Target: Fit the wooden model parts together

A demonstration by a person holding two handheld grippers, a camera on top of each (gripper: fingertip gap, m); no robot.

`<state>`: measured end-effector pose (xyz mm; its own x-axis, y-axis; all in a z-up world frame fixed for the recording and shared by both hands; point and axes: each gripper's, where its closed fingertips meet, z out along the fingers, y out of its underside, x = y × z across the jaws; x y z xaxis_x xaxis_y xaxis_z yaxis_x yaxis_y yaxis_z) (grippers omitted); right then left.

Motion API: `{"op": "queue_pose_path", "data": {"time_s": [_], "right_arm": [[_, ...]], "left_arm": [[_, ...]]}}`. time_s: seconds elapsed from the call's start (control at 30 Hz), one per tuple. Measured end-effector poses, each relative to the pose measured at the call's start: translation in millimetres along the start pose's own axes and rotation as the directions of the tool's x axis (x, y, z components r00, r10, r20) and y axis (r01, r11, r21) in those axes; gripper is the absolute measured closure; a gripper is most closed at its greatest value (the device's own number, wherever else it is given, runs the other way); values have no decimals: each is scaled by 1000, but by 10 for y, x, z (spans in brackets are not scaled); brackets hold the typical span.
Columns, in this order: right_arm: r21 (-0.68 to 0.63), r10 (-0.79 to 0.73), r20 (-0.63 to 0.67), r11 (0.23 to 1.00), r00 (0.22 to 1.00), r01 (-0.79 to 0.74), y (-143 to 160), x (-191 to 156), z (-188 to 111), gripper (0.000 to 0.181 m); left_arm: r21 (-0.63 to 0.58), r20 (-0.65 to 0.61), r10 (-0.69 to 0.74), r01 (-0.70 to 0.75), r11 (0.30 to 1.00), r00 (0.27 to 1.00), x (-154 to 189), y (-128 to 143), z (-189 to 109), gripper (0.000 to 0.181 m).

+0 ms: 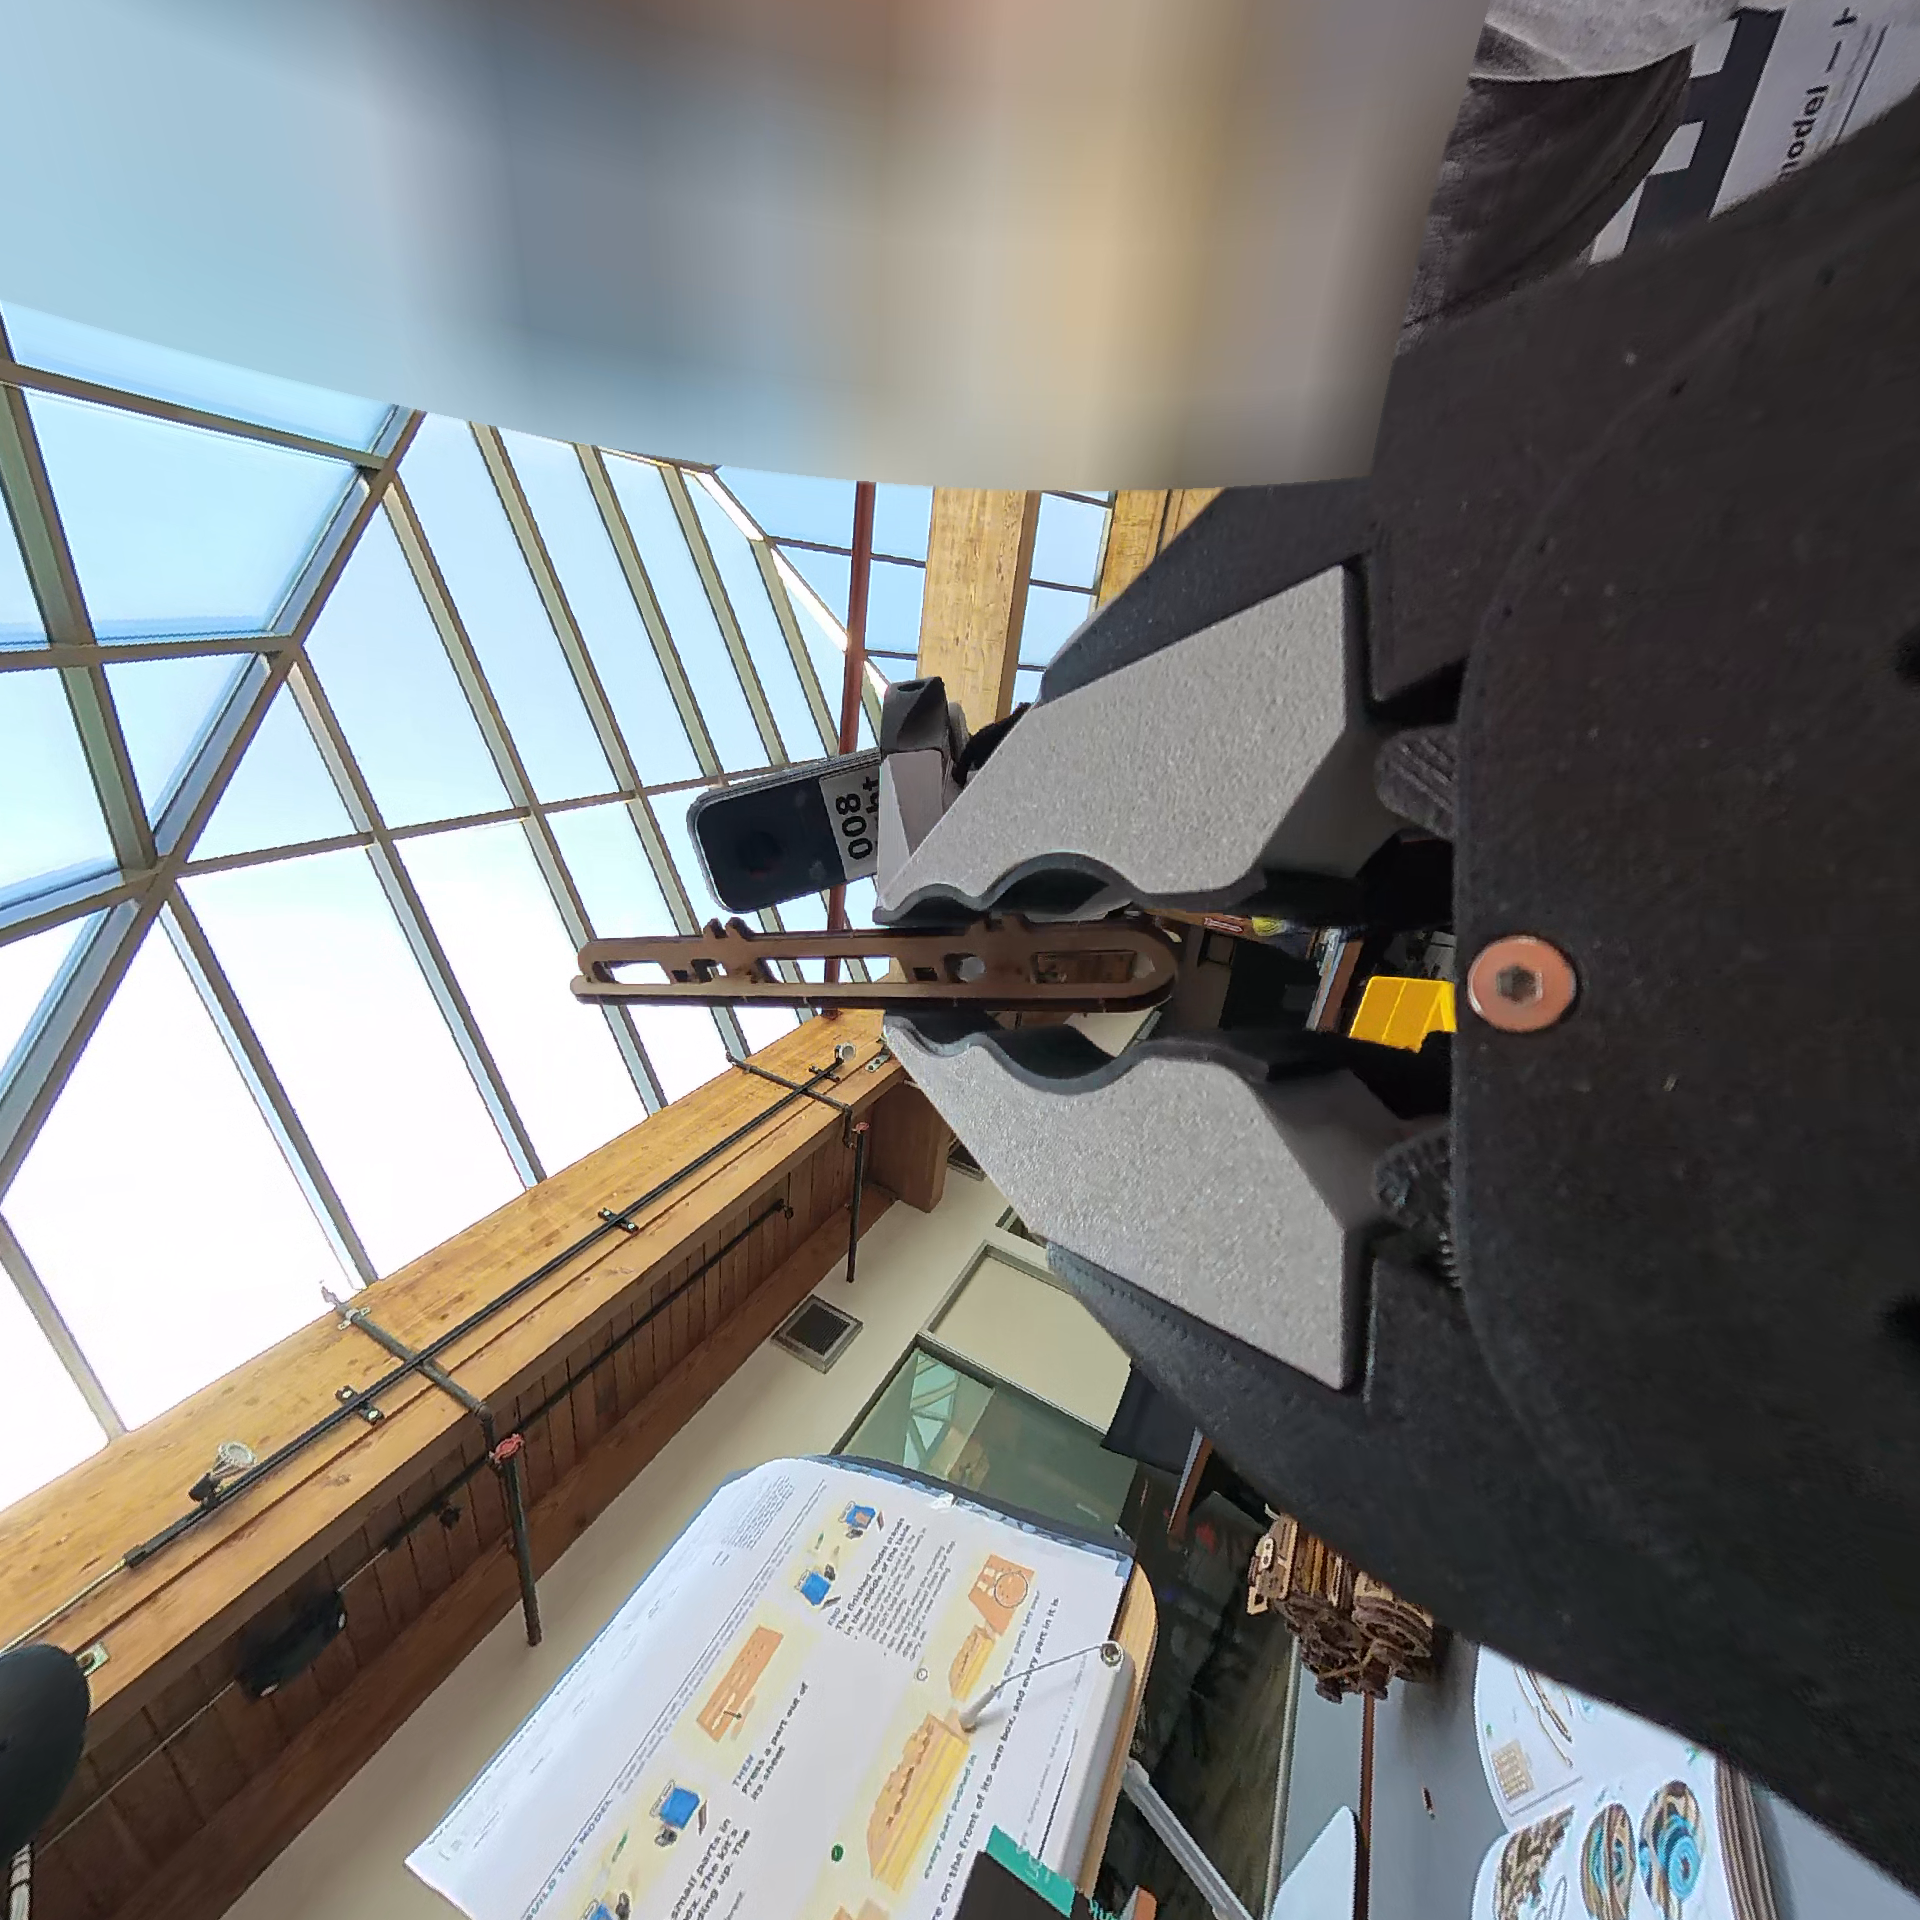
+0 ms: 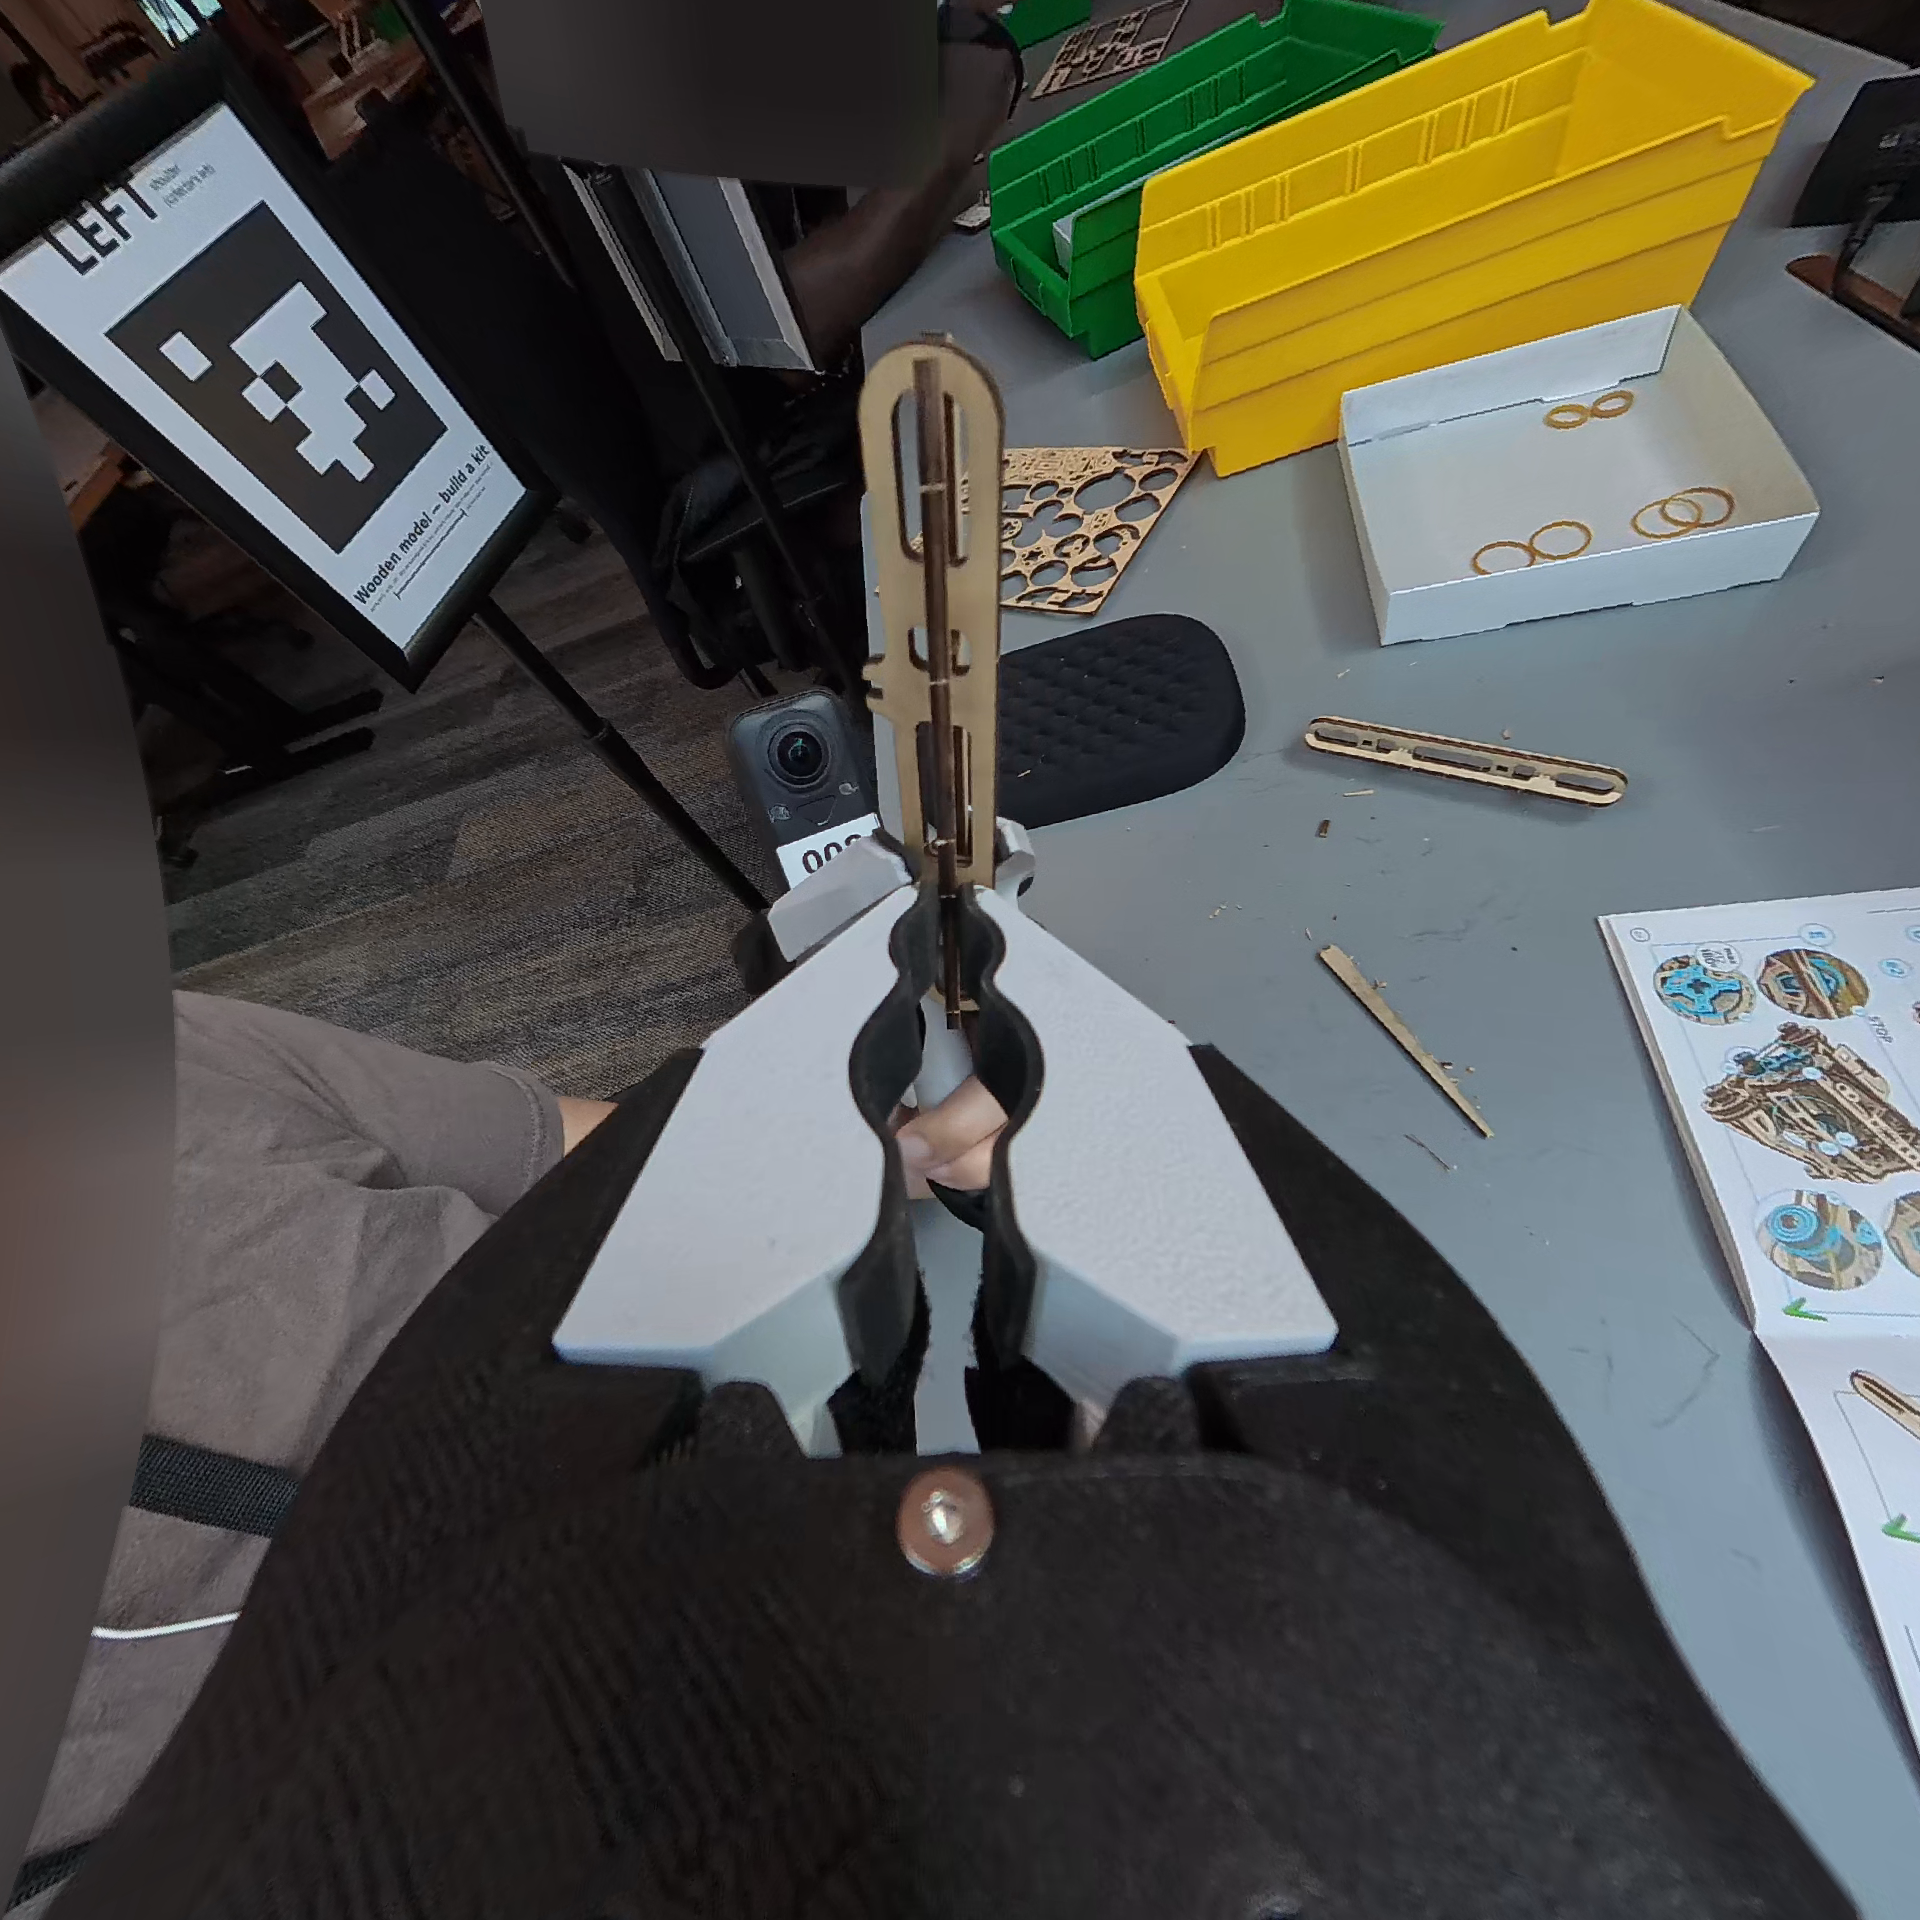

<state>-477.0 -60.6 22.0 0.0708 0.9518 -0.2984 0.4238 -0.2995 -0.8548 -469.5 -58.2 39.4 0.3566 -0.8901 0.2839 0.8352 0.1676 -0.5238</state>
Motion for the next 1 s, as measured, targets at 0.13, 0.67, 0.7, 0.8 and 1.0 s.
{"op": "queue_pose_path", "data": {"time_s": [0.13, 0.67, 0.7, 0.8, 1.0], "right_arm": [[23, -6, 40, 1000, 999, 5, 2, -23, -22, 181], [376, -15, 392, 915, 920, -145, 190, 96, -356, 181], [399, -19, 424, 901, 905, -168, 207, 101, -387, 181], [457, -41, 457, 868, 888, -195, 250, 149, -457, 181], [508, -38, 480, 826, 876, -243, 306, 239, -560, 181]], "left_arm": [[-19, -9, -1, 1, 1000, 1000, 25, 12, 13, 169], [-357, 33, 89, -71, 931, 995, 110, 454, 175, 159], [-375, 34, 98, -79, 924, 995, 114, 488, 187, 159], [-422, 38, 134, -106, 900, 990, 106, 580, 220, 159], [-442, 32, 143, -114, 890, 989, 120, 621, 296, 165]]}}
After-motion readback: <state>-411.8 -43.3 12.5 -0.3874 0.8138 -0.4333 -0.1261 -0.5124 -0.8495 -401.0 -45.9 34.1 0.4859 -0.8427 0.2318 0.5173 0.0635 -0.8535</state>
